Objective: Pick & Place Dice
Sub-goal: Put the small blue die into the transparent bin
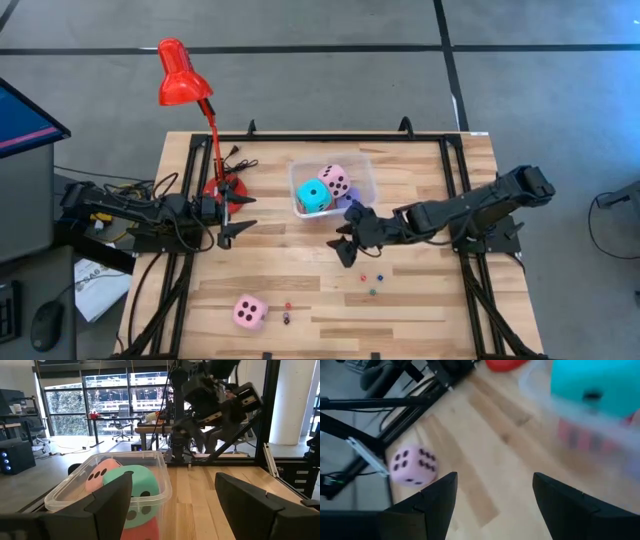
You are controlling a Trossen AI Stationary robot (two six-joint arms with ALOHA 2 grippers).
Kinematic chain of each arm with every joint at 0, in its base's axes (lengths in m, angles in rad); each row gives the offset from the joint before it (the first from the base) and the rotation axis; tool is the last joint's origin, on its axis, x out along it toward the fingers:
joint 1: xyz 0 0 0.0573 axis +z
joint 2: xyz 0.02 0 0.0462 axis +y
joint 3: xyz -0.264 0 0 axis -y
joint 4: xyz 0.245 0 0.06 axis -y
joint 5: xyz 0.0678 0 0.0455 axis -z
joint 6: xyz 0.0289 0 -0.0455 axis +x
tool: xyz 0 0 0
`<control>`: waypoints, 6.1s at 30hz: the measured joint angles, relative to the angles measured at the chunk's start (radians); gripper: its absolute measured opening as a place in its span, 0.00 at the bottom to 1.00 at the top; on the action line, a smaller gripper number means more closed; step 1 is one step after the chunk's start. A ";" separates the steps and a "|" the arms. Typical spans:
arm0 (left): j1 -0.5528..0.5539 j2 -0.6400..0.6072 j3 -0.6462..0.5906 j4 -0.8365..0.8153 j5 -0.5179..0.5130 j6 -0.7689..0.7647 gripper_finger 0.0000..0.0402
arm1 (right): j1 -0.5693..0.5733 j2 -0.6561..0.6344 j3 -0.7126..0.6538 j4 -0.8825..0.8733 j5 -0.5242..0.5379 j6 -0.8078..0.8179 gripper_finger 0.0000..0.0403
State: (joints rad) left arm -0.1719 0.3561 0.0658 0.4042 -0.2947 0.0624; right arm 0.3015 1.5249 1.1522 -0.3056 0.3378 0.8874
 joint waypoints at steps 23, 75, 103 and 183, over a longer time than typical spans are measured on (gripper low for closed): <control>0.000 0.005 0.000 -0.001 -0.003 0.000 0.68 | 0.223 0.092 -0.001 -0.486 -0.009 0.973 0.63; 0.000 0.042 0.000 0.007 -0.002 0.000 0.68 | 0.234 0.336 0.000 -0.539 -0.158 1.178 0.63; 0.000 0.071 0.000 0.024 0.000 0.000 0.68 | 0.242 0.374 -0.006 -0.517 -0.153 1.160 0.63; 0.000 0.071 0.000 0.024 -0.002 0.000 0.68 | 0.001 0.030 -0.005 -0.619 0.239 0.638 0.19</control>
State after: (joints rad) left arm -0.1719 0.4274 0.0658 0.4278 -0.2970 0.0624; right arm 0.3025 1.5551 1.1469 -0.9242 0.5765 1.5258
